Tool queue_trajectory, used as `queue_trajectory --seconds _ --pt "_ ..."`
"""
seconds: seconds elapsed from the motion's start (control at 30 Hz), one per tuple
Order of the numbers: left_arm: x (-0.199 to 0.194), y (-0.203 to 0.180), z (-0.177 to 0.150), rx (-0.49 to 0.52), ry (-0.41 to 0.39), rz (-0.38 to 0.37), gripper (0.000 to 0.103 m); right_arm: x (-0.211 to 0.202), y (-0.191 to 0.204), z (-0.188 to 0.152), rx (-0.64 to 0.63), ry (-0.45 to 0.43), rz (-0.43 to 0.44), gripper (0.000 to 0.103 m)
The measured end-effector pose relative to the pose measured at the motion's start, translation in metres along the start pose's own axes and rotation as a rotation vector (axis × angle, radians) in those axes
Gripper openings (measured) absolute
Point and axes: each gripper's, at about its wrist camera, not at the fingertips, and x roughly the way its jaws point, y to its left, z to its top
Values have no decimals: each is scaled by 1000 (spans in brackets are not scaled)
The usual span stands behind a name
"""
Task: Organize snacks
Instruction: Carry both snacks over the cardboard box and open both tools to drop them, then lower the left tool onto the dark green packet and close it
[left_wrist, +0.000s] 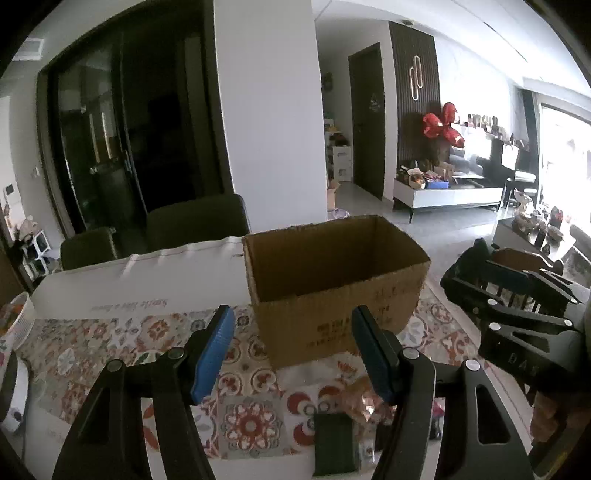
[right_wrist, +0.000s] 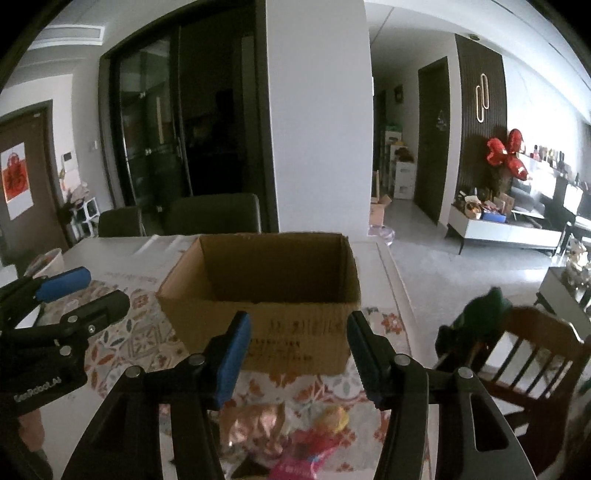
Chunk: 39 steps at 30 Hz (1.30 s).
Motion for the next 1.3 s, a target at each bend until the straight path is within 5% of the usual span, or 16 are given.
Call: queue_trajectory --seconds 0.57,1.3 --pt "-8 -6 -61 -18 87 -38 65 -16 -5 -62 51 70 -31 55" --pt "69 -25 -123 -16 359 -118 65 40 -20 -129 118 308 -14 55"
